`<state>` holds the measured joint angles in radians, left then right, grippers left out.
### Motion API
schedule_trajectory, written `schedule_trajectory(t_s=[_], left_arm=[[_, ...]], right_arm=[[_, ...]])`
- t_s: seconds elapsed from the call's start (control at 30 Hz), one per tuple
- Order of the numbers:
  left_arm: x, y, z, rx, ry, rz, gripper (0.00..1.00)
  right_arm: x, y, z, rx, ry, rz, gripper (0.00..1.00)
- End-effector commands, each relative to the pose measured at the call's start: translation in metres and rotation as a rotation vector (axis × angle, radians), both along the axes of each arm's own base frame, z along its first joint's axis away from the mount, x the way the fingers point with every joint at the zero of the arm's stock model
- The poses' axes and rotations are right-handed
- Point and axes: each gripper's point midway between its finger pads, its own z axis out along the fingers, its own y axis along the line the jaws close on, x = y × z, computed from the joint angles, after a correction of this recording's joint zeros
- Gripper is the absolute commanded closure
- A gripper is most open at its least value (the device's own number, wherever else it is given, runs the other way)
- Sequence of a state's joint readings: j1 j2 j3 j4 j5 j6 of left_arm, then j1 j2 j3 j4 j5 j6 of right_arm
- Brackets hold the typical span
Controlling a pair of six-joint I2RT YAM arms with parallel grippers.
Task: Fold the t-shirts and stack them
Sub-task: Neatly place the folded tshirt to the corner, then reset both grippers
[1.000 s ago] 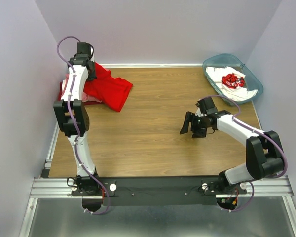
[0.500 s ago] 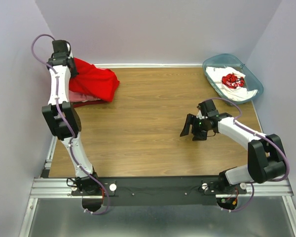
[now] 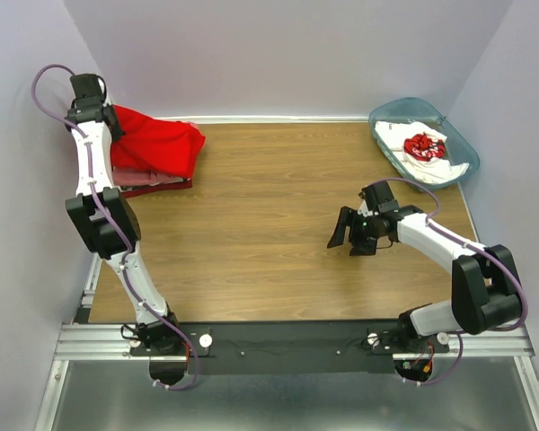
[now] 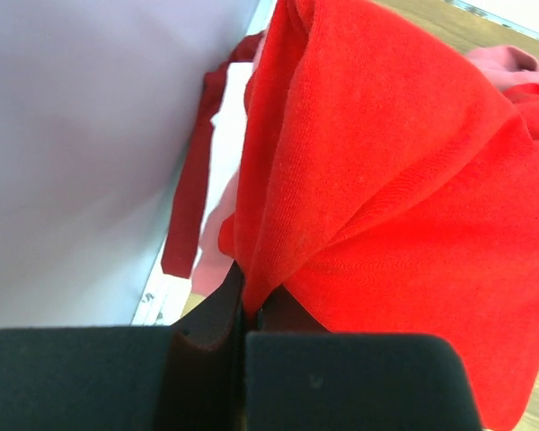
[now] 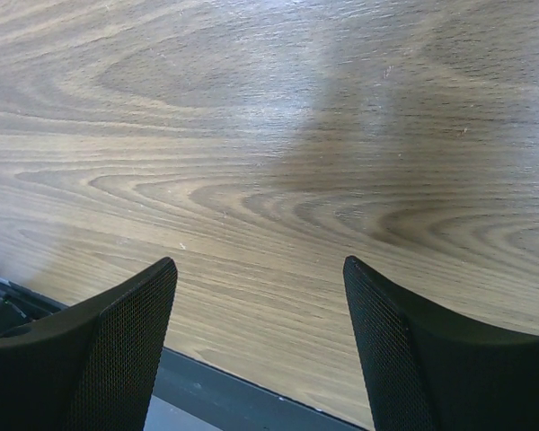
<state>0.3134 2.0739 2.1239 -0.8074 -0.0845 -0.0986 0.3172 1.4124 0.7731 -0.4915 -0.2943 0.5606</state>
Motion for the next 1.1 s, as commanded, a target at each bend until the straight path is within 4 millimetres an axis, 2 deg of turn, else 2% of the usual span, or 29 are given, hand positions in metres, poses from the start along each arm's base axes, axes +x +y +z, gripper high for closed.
schedule_trajectory(t_s=[0.0,0.3,0.37,0.43,0.57,0.63,0.8,0.93,1.03,1.07], left_arm=[[-0.002,0.024,0.031,0.021,-0.089,0.043,1.00],[-0.001,0.032,0.015,-0.014,-0.071,0.049,0.99],[-0.002,0.033,0.012,-0.016,-0.061,0.067,0.66],[-0.006,0.039,0.011,0.002,-0.046,0.099,0.37],[-0.014,0.049,0.014,0.017,-0.041,0.148,0.23],[-0.016,0.052,0.017,0.023,-0.044,0.158,0.19],[-0.018,0.048,0.020,0.006,-0.054,0.150,0.18],[-0.021,0.043,0.030,0.004,-0.076,0.138,0.18],[-0.023,0.032,0.045,0.010,-0.110,0.115,0.18],[-0.025,0.022,0.051,0.011,-0.121,0.100,0.18]], right_arm=[[-0.001,0.005,0.006,0.024,0.001,0.005,0.18],[-0.001,0.006,0.009,0.032,-0.003,0.005,0.18],[0.001,0.007,0.012,0.037,-0.012,0.003,0.18],[0.002,0.008,0.015,0.043,-0.019,0.002,0.18],[0.005,0.010,0.020,0.054,-0.035,0.008,0.18],[0.006,0.010,0.021,0.056,-0.036,0.009,0.18],[0.005,0.010,0.020,0.054,-0.035,0.011,0.18],[0.009,0.008,0.025,0.047,-0.057,-0.007,0.18],[0.018,0.003,0.033,0.021,-0.101,-0.046,0.18],[0.023,-0.001,0.037,-0.001,-0.127,-0.066,0.18]])
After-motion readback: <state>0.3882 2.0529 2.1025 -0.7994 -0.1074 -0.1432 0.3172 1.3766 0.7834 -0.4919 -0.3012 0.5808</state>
